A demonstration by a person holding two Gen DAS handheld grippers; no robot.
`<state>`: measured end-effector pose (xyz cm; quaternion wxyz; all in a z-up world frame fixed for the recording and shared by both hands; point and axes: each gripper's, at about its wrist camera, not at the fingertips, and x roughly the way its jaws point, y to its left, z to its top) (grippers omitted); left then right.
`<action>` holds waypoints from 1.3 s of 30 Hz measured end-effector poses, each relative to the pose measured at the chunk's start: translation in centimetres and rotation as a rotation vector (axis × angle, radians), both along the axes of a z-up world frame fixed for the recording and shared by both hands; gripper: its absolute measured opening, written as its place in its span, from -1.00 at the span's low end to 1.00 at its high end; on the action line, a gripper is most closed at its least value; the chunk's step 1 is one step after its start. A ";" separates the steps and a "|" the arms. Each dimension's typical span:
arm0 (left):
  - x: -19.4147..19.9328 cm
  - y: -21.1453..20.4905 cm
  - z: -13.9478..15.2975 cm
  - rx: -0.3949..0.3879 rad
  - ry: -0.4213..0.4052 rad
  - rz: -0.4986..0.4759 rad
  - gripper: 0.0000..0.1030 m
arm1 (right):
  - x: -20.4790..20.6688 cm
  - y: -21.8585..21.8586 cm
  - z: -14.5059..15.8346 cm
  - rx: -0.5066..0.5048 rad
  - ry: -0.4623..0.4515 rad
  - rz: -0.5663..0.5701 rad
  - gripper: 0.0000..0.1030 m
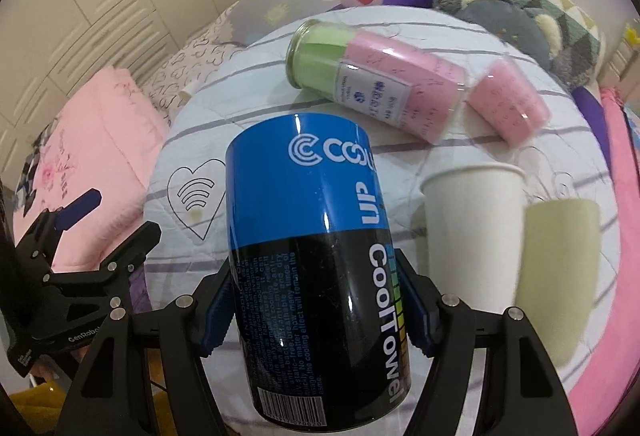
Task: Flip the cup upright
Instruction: 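Lift the held CoolTowel can with the right gripper and carry it back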
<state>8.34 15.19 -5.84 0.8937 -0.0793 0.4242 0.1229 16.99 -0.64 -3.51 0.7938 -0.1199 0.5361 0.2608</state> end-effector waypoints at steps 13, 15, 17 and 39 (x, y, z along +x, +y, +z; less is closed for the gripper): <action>1.3 -4.0 1.9 0.035 -0.005 -0.245 0.99 | -4.1 -6.1 0.3 0.032 0.019 -0.245 0.38; 1.5 -4.7 1.9 0.030 -0.004 -0.282 0.99 | -4.8 -7.1 0.2 0.035 0.015 -0.290 0.38; 1.7 -5.6 2.0 0.026 -0.001 -0.323 0.99 | -5.2 -7.6 0.1 0.047 0.020 -0.326 0.38; 2.8 -9.8 0.1 0.031 0.058 -0.491 0.99 | -6.0 -10.8 -3.1 0.134 0.023 -0.680 0.58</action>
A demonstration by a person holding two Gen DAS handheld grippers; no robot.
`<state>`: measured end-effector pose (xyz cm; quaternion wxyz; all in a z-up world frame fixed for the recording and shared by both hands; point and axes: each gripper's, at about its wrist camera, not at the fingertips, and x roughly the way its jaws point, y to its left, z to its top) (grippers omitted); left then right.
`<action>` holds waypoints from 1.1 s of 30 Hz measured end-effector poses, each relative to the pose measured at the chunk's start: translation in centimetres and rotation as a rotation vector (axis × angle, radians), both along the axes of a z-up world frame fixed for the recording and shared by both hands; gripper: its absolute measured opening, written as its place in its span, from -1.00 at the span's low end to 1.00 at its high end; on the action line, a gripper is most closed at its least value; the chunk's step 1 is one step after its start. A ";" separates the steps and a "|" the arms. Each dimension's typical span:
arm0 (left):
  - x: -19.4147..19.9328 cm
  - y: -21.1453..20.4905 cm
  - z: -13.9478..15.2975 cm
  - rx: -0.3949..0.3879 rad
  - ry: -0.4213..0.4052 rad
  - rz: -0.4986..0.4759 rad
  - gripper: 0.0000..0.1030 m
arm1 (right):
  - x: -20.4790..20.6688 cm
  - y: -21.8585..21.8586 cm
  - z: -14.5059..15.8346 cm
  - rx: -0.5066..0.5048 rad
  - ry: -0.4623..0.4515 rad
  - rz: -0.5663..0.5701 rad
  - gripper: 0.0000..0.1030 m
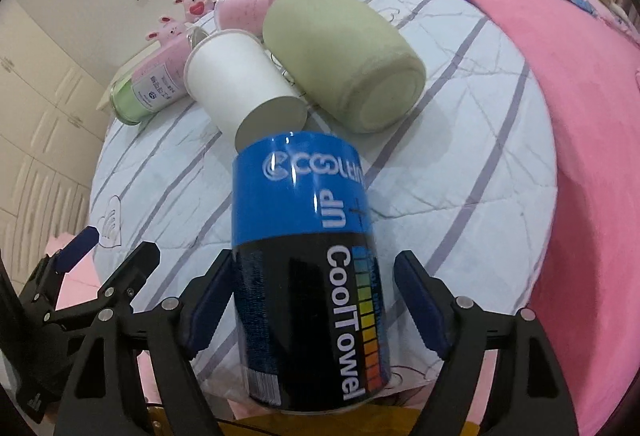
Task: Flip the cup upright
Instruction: 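Lift the held CoolTowel can with the right gripper and carry it back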
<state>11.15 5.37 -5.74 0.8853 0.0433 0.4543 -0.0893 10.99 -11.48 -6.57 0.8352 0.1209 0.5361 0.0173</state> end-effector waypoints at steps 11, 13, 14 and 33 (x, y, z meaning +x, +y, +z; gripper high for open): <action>-0.9 0.2 0.7 -0.009 -0.006 0.044 0.99 | -0.3 0.0 1.0 -0.015 -0.006 0.046 0.58; -1.3 0.0 1.0 -0.005 -0.015 0.048 0.99 | -0.6 -0.1 1.3 -0.018 -0.013 0.055 0.58; -1.4 -0.1 1.1 -0.004 -0.017 0.051 0.99 | -0.7 -0.2 1.5 -0.021 -0.016 0.058 0.58; -3.2 -4.5 4.5 0.018 -0.091 0.086 0.99 | -2.5 -4.9 4.2 -0.049 -0.134 0.077 0.58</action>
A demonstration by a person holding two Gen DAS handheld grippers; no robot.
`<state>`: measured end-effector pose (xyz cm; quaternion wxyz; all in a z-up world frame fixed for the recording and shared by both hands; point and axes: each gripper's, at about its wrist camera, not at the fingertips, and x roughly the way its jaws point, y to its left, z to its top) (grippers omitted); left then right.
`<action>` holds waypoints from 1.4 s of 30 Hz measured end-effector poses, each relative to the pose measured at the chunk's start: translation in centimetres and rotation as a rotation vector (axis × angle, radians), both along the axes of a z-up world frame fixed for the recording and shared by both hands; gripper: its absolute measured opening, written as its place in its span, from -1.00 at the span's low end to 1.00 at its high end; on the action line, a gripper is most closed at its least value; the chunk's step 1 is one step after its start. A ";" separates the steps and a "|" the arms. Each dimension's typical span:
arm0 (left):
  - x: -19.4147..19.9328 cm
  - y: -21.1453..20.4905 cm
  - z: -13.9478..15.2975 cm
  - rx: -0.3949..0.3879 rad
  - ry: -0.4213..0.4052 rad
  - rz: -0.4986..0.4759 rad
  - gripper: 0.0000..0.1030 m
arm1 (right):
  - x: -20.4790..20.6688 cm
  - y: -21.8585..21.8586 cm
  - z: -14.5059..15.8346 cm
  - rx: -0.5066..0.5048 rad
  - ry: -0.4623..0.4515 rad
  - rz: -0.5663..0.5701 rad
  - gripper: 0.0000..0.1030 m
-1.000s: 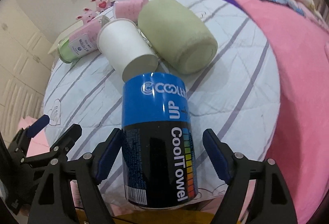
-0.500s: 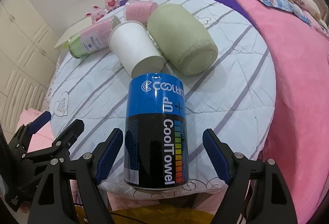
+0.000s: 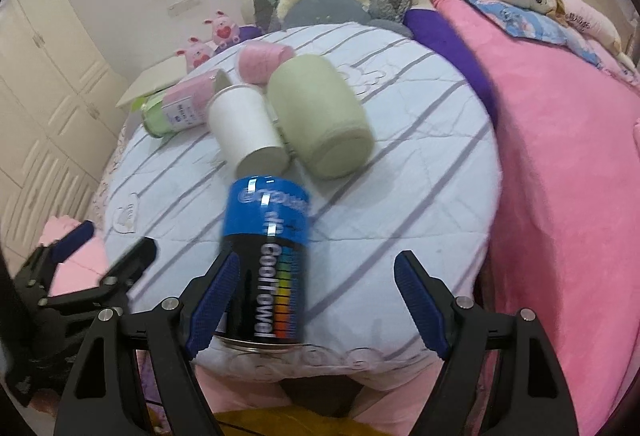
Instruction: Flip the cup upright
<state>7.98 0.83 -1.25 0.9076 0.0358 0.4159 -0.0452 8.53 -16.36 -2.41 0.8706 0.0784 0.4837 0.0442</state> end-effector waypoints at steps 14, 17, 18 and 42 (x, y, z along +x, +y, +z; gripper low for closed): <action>1.3 -6.5 1.2 -0.001 0.020 -0.022 0.99 | 0.9 -5.3 -1.7 0.009 0.019 -0.019 0.58; 1.7 -8.3 1.1 0.014 0.031 -0.045 0.99 | 1.0 -6.4 -2.1 0.008 0.021 -0.033 0.58; 1.8 -8.8 1.0 0.017 0.039 -0.051 0.99 | 1.0 -6.8 -2.3 0.012 0.023 -0.035 0.58; 5.6 -10.7 -4.0 0.086 0.217 0.067 0.99 | 4.7 -9.1 -5.0 -0.044 0.085 0.030 0.57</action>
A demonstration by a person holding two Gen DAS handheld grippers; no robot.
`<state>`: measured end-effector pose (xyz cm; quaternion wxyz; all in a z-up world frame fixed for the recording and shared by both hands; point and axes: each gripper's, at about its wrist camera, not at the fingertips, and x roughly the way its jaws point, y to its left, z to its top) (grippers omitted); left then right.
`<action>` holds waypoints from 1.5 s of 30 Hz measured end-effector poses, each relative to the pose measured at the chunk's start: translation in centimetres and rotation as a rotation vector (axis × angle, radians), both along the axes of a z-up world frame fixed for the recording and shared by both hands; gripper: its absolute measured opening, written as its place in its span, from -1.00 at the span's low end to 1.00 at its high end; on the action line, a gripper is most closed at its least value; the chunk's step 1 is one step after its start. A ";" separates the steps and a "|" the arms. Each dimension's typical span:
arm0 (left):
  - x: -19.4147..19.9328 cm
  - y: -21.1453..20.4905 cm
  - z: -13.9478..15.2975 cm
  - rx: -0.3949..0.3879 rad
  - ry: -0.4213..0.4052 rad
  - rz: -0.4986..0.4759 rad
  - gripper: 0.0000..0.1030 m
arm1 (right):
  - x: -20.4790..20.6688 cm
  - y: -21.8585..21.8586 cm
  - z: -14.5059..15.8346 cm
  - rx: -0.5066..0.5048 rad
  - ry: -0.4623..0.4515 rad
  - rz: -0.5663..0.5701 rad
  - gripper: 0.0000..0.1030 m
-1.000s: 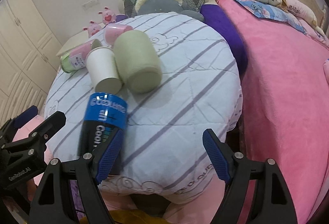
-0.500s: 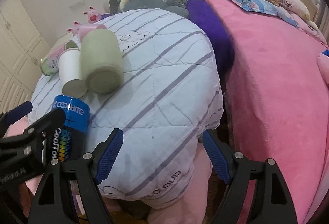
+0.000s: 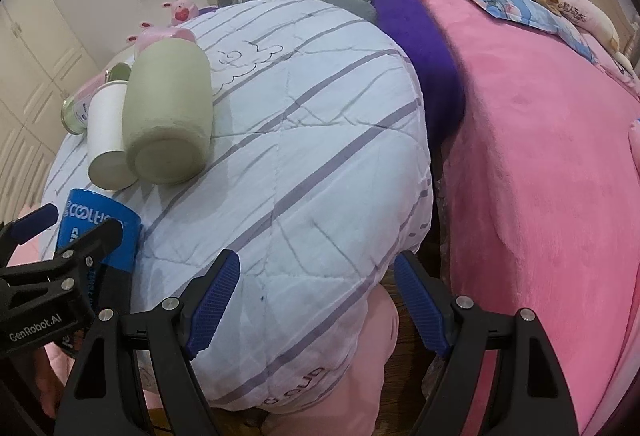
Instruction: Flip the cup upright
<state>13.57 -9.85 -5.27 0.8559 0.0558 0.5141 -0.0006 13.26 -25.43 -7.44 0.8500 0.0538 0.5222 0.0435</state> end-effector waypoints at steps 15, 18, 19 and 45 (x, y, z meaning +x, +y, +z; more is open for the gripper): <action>0.1 0.7 -0.1 -0.067 0.028 0.003 0.39 | 0.9 0.3 -0.3 -0.009 0.009 0.020 0.57; -0.2 0.8 0.9 -0.073 -0.013 -0.002 0.39 | 0.9 0.4 -0.1 -0.010 0.004 0.023 0.57; -0.4 0.8 1.4 -0.062 -0.034 -0.006 0.39 | 0.9 0.5 0.0 -0.011 0.002 0.025 0.57; -1.4 0.3 4.6 0.050 -0.203 -0.032 0.79 | 0.7 1.0 0.5 -0.027 -0.002 0.022 0.57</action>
